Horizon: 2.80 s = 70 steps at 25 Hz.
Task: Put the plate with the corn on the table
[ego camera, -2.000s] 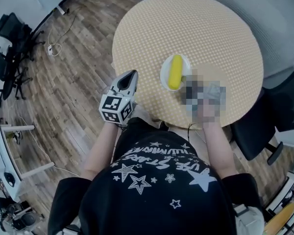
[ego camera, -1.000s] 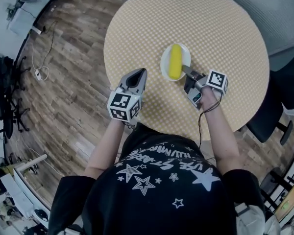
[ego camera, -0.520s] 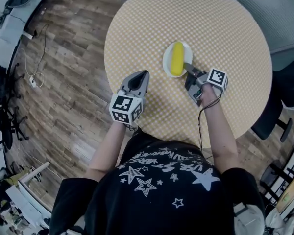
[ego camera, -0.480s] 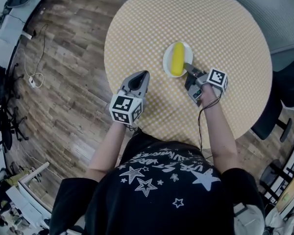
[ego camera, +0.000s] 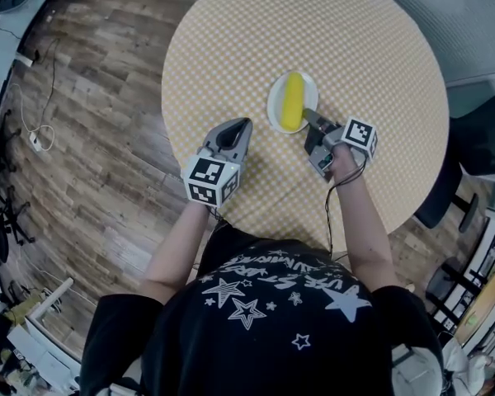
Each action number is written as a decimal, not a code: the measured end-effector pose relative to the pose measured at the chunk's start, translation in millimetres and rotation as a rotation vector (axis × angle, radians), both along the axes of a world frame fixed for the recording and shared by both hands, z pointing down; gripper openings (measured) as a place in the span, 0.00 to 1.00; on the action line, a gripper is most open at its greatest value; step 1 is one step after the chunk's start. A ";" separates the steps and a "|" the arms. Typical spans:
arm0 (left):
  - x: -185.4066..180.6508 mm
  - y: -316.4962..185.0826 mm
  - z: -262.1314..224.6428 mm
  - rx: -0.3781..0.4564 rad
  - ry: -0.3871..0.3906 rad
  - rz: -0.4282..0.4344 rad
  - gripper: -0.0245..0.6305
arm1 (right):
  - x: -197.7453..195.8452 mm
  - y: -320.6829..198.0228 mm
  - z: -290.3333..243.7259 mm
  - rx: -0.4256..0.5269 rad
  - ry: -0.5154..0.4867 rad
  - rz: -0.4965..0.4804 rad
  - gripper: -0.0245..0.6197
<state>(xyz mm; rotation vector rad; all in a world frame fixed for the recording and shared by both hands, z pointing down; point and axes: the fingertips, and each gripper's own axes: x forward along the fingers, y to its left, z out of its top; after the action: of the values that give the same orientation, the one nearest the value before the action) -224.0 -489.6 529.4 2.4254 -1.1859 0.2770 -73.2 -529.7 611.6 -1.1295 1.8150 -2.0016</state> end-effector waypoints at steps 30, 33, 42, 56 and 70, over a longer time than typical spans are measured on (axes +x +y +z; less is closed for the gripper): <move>16.5 32.9 -5.4 -0.002 -0.063 0.009 0.05 | 35.4 22.7 -0.1 0.013 0.219 0.032 0.24; 19.3 36.8 -13.0 0.008 -0.071 0.004 0.05 | 34.2 27.8 -17.5 0.084 0.156 0.048 0.23; 53.8 70.0 -45.6 0.075 -0.084 -0.045 0.05 | 61.7 68.9 -121.3 0.514 0.187 -0.027 0.15; 97.9 171.7 -90.5 0.190 -0.055 -0.236 0.05 | 64.2 173.9 -166.8 0.913 0.419 -0.399 0.12; 85.1 272.7 -122.5 0.218 0.021 -0.194 0.05 | 66.2 273.6 -199.4 1.057 0.731 -0.280 0.12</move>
<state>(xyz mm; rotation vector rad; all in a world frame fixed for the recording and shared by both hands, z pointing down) -138.9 -216.9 406.9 2.4612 -1.4984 0.0658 -7.0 -256.0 412.2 -1.2829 2.8985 -0.3786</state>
